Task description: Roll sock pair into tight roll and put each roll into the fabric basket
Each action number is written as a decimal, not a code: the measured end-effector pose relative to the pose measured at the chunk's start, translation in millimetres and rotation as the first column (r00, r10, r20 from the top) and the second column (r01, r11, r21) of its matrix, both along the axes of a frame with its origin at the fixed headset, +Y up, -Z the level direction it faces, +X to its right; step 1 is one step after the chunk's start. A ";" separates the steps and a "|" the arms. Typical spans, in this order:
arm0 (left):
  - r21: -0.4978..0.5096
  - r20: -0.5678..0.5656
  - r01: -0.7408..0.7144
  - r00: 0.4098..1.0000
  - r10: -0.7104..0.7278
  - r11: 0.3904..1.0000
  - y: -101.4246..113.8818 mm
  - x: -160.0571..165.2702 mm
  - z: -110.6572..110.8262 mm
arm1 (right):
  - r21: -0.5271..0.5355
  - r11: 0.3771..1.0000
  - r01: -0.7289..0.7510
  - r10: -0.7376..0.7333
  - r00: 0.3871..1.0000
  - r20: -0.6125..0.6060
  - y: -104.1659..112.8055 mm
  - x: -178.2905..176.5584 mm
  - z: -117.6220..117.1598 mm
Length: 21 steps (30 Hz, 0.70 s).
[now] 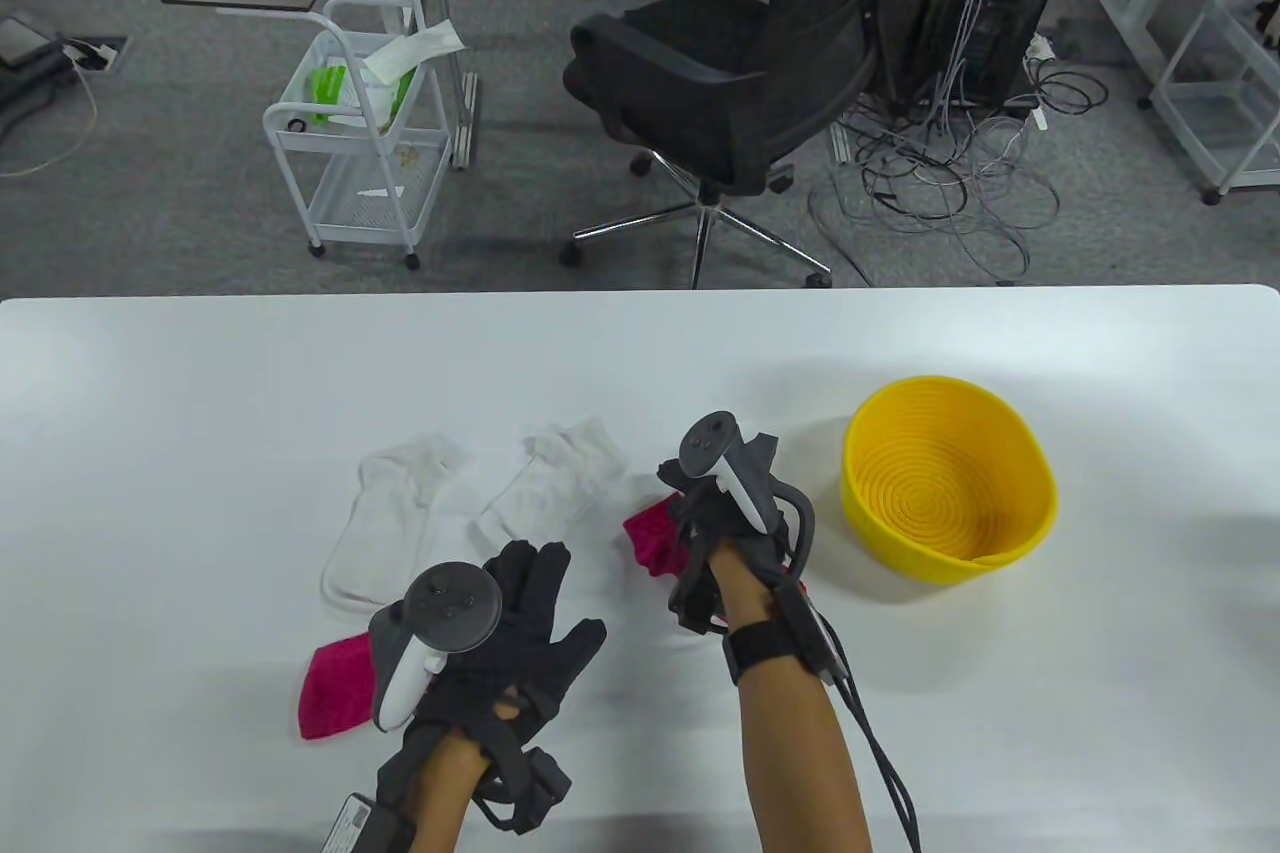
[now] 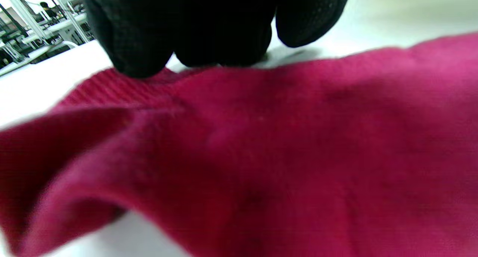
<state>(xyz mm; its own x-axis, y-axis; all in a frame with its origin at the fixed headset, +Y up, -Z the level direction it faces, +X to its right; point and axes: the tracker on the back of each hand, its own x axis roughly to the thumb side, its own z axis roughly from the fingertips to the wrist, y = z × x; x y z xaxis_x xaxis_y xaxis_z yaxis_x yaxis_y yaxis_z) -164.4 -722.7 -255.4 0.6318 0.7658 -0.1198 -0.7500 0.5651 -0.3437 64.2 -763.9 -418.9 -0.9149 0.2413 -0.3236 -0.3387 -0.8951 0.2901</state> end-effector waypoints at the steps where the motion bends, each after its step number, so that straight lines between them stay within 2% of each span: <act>1: -0.001 -0.001 0.000 1.000 0.000 1.000 0.0 0.0 -0.1 | 0.007 1.000 -0.012 0.012 1.000 0.003 -1.3 -0.7 -0.1; 3: -0.001 -0.004 0.003 1.000 -0.003 1.000 0.1 0.4 -0.4 | 0.049 0.997 -0.057 0.057 0.998 -0.003 -5.4 -4.4 0.6; 4: -0.004 -0.004 0.004 1.000 -0.004 1.000 0.1 0.7 -0.4 | 0.109 0.990 -0.085 0.086 0.996 -0.002 -6.0 -5.9 1.8; 7: -0.006 -0.007 0.003 1.000 -0.003 1.000 0.2 0.8 -0.1 | 0.166 0.982 -0.086 0.088 0.996 -0.003 -6.2 -7.6 3.6; 13: -0.023 -0.013 -0.016 1.000 0.015 1.000 -2.0 0.2 0.0 | 0.133 0.986 -0.102 0.109 0.993 -0.048 -4.2 -7.5 2.3; 16: -0.031 -0.012 -0.019 1.000 0.019 0.999 -2.0 -1.2 0.1 | 0.118 0.991 -0.058 0.066 0.996 -0.065 6.3 -4.1 2.8; 21: -0.015 -0.011 -0.021 1.000 0.021 1.000 1.5 -2.7 0.7 | 0.172 0.984 0.051 -0.032 0.994 -0.109 44.4 9.4 15.1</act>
